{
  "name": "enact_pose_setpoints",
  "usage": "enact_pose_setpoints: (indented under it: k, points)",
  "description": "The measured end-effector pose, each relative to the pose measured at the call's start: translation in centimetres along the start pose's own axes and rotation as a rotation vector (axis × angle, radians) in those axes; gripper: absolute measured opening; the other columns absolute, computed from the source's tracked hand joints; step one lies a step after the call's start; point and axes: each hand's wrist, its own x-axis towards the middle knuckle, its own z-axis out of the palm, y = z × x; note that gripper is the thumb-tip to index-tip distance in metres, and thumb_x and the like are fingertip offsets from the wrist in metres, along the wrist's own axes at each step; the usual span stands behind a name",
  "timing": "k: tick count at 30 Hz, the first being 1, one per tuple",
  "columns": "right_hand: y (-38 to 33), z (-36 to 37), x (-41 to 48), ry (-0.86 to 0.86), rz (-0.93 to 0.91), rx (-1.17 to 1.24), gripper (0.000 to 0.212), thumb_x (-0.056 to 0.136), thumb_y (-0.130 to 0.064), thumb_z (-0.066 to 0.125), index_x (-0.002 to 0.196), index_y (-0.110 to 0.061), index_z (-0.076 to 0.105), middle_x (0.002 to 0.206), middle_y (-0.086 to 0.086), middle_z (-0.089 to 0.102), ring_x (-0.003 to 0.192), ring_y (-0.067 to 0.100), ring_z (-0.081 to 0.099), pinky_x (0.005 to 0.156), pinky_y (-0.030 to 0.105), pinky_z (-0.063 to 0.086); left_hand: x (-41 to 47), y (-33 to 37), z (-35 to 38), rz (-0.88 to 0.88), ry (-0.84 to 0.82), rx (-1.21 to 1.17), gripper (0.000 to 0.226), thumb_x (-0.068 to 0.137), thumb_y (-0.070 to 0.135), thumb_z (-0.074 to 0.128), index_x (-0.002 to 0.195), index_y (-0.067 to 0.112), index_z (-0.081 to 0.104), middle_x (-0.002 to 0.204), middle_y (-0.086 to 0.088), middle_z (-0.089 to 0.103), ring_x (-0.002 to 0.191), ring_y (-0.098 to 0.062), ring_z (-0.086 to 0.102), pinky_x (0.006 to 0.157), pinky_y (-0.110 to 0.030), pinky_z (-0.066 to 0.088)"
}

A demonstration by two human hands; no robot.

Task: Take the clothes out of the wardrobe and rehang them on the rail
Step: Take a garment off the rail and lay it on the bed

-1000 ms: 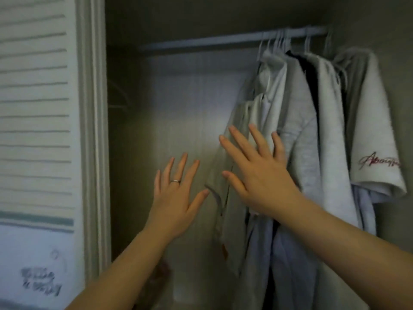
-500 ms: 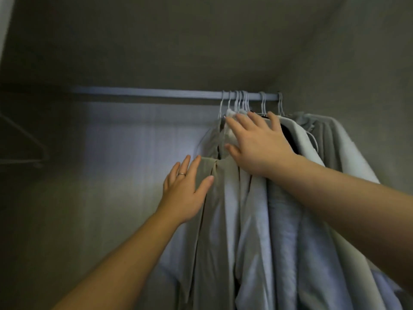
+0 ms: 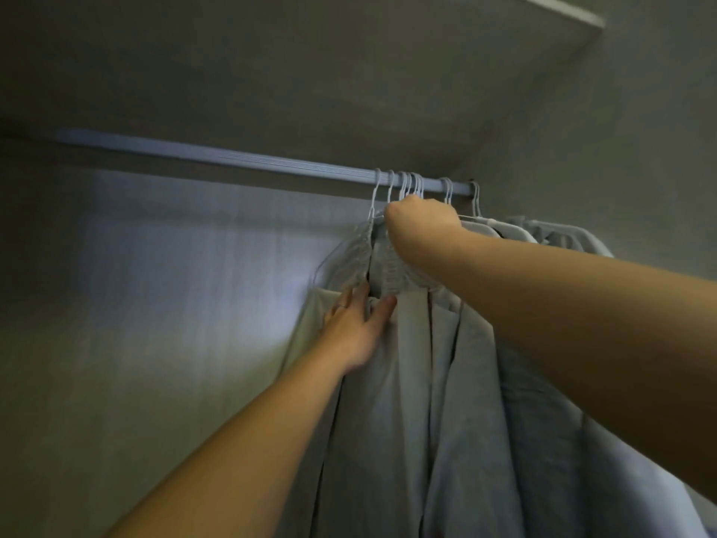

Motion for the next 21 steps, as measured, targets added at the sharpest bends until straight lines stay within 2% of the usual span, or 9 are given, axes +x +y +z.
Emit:
enact_pose_setpoints:
  k: [2,4,7,11,15,18,20,21]
  points:
    - [-0.3,0.0,0.6,0.008,0.025,0.032,0.033,0.089,0.004,0.05,0.121,-0.003,0.057,0.121,0.017,0.057,0.11,0.039,0.058,0.072,0.04,0.039,0.1,-0.3,0.2,-0.015,-0.006,-0.061,0.107,0.07,0.088,0.018,0.157,0.027,0.025,0.164,-0.003,0.023,0.15,-0.025,0.023,0.121,-0.046,0.021]
    - [-0.4,0.1,1.0,0.021,0.057,0.102,0.032,0.09,0.003,0.048,0.121,-0.003,0.055,0.122,0.017,0.058,0.109,0.04,0.058,0.073,0.041,0.039,0.0,-0.6,0.2,-0.015,-0.001,-0.132,0.108,0.069,0.089,0.022,0.157,0.026,0.024,0.164,0.0,0.023,0.15,-0.021,0.023,0.122,-0.045,0.021]
    - [-0.6,0.2,1.4,0.009,0.109,0.207,0.029,0.089,0.001,0.048,0.117,-0.004,0.055,0.118,0.017,0.058,0.106,0.039,0.058,0.075,0.041,0.04,-0.3,-0.9,-0.2,-0.004,0.0,-0.18,0.099,0.078,0.082,0.031,0.157,0.024,0.023,0.164,0.0,0.025,0.149,-0.02,0.025,0.122,-0.043,0.023]
    - [-0.9,0.1,1.9,0.031,0.135,0.288,0.025,0.089,0.002,0.046,0.113,0.0,0.055,0.113,0.02,0.059,0.102,0.041,0.059,0.073,0.041,0.044,0.1,-1.3,-0.5,0.021,-0.001,-0.183,0.078,0.096,0.064,0.042,0.157,0.021,0.022,0.164,-0.003,0.024,0.149,-0.021,0.025,0.122,-0.04,0.022]
    - [-1.3,-0.4,2.4,0.088,0.11,0.372,0.023,0.091,0.0,0.046,0.112,0.001,0.054,0.113,0.02,0.057,0.101,0.04,0.059,0.074,0.041,0.046,0.4,-1.6,-0.9,0.013,0.021,-0.145,0.082,0.093,0.069,0.039,0.157,0.022,0.022,0.164,-0.004,0.021,0.15,-0.024,0.022,0.122,-0.042,0.02]
    - [-1.2,-0.9,2.5,0.121,0.121,0.4,0.01,0.091,-0.001,0.045,0.098,-0.006,0.051,0.098,0.016,0.051,0.083,0.036,0.053,0.067,0.038,0.043,0.5,-1.6,-1.5,0.008,0.052,-0.115,0.09,0.084,0.077,0.033,0.157,0.026,0.022,0.165,-0.002,0.019,0.15,-0.027,0.021,0.121,-0.046,0.021]
    - [-1.0,-1.3,2.5,0.158,0.132,0.398,0.007,0.09,-0.001,0.046,0.086,-0.007,0.047,0.084,0.011,0.045,0.073,0.033,0.047,0.064,0.037,0.039,0.7,-1.5,-1.8,0.031,0.089,-0.075,0.081,0.092,0.072,0.035,0.158,0.027,0.02,0.166,-0.001,0.015,0.151,-0.027,0.018,0.122,-0.043,0.018]
    - [-0.9,-1.4,2.4,0.174,0.133,0.395,0.014,0.09,0.0,0.046,0.078,-0.007,0.043,0.077,0.009,0.043,0.068,0.031,0.045,0.063,0.036,0.038,0.7,-1.4,-2.0,0.038,0.112,-0.053,0.076,0.096,0.067,0.035,0.158,0.027,0.019,0.166,0.0,0.012,0.152,-0.026,0.015,0.122,-0.041,0.016]
